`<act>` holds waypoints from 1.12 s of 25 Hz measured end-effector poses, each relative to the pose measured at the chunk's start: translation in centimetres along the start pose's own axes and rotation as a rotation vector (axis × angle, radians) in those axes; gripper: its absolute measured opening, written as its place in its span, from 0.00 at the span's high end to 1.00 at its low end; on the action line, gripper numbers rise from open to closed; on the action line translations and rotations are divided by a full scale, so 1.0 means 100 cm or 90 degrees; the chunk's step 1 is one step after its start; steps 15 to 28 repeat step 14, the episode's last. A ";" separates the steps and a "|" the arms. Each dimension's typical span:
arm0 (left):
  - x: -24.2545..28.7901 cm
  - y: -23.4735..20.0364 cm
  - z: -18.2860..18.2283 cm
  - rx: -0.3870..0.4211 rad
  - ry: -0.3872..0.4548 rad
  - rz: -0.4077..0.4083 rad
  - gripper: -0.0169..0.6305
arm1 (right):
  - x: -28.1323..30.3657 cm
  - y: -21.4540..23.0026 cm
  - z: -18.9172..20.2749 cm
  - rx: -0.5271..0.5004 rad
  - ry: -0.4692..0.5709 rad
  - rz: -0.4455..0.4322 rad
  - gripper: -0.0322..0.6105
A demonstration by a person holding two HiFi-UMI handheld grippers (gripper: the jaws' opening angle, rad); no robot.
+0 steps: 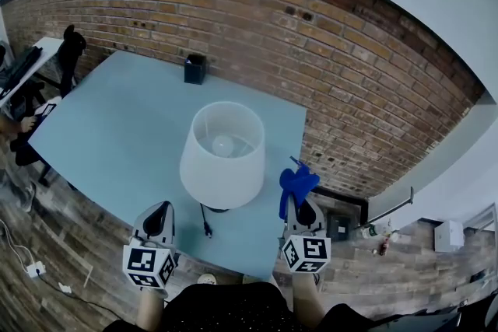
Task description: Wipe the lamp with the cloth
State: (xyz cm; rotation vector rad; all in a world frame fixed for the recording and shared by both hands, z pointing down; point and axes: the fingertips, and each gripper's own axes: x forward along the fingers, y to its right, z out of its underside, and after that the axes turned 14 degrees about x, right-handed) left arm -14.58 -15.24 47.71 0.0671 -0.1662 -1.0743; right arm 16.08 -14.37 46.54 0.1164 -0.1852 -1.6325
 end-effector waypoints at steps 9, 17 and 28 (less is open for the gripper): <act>0.003 0.004 0.005 0.000 -0.011 0.008 0.96 | -0.002 -0.004 0.012 0.007 -0.019 -0.006 0.85; 0.004 0.002 0.009 0.001 -0.018 0.010 0.96 | -0.003 -0.006 0.015 0.007 -0.025 -0.015 0.85; 0.004 0.002 0.009 0.001 -0.018 0.010 0.96 | -0.003 -0.006 0.015 0.007 -0.025 -0.015 0.85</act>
